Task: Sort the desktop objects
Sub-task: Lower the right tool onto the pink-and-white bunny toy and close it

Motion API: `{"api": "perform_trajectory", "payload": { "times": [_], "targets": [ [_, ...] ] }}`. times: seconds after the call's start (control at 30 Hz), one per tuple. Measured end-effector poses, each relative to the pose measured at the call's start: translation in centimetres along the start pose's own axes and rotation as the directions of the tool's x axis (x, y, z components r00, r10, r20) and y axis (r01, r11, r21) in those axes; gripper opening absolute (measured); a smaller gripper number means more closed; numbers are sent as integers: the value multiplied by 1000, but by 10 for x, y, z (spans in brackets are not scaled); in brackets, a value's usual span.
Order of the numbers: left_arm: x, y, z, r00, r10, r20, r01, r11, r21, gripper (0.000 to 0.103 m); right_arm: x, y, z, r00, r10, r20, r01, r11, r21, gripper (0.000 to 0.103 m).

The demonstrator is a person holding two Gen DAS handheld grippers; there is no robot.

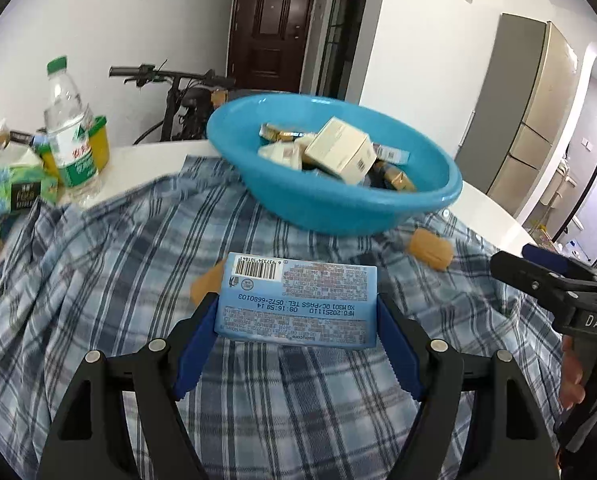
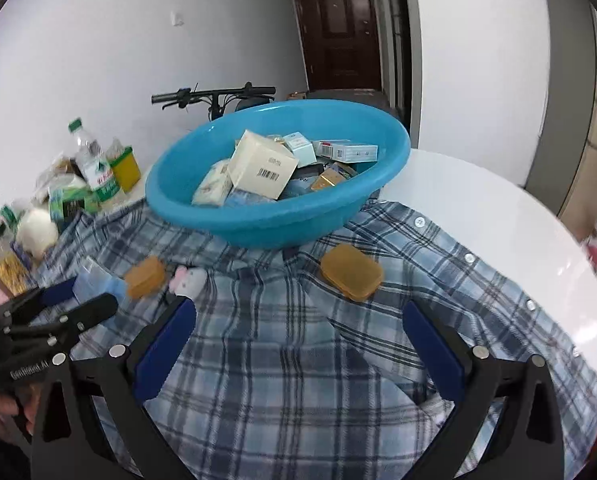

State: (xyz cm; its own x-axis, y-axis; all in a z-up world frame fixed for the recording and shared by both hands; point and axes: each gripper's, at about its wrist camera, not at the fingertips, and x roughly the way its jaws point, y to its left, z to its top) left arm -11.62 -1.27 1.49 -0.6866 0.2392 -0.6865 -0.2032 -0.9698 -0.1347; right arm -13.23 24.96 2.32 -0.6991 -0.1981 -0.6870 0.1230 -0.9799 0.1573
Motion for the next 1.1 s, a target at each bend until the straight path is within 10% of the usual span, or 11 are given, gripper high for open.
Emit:
{"api": "perform_trajectory", "payload": {
  "times": [0.77, 1.03, 1.1],
  "targets": [
    [10, 65, -30, 993, 92, -77, -99, 991, -92, 78, 116, 107, -9, 952, 163, -259, -209, 965, -161, 51],
    [12, 67, -38, 990, 95, -102, -106, 988, -108, 78, 143, 112, -3, 954, 143, -264, -188, 969, -157, 50],
    [11, 64, -38, 991, 91, -102, -102, 989, -105, 78, 146, 110, -4, 951, 145, -274, -192, 969, -155, 32]
  ]
}}
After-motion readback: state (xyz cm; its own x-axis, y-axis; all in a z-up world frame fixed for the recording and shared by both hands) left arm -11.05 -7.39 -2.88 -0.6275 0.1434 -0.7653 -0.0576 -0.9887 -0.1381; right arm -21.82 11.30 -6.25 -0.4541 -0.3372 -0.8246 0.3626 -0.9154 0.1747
